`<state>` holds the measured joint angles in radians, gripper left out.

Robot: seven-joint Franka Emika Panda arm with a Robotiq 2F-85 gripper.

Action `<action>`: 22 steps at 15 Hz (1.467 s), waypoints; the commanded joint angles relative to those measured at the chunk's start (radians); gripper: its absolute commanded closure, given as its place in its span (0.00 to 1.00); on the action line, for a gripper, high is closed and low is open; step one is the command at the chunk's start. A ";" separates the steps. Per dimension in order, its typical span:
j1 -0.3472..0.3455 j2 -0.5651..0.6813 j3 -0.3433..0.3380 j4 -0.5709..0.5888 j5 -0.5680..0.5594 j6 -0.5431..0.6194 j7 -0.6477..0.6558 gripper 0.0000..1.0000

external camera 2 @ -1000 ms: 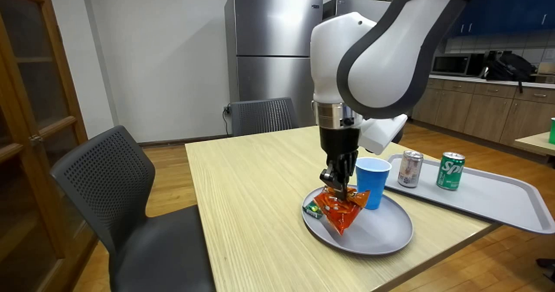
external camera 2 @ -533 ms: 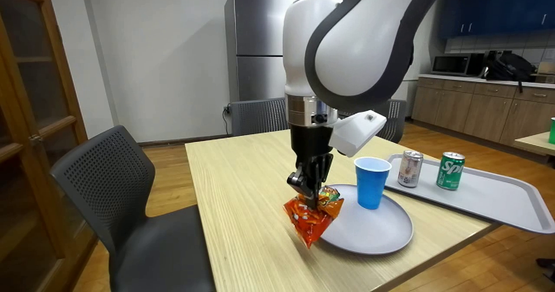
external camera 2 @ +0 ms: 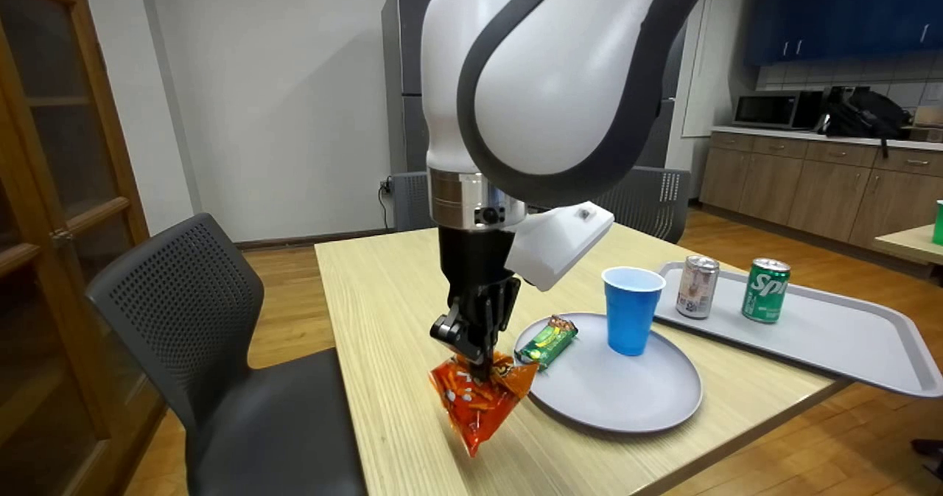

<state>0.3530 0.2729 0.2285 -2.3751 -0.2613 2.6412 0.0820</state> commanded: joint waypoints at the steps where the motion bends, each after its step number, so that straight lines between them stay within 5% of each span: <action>1: 0.011 0.057 0.012 0.045 0.012 0.016 -0.008 1.00; 10: 0.031 0.131 0.004 0.081 0.009 0.012 -0.013 1.00; 11: 0.028 0.132 0.007 0.082 0.013 0.004 -0.020 0.74; 12: 0.027 0.130 0.007 0.080 0.011 0.006 -0.027 0.73; 22: -0.006 0.048 0.011 0.068 0.071 -0.080 -0.026 0.02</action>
<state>0.3704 0.3686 0.2310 -2.3125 -0.2401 2.6332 0.0664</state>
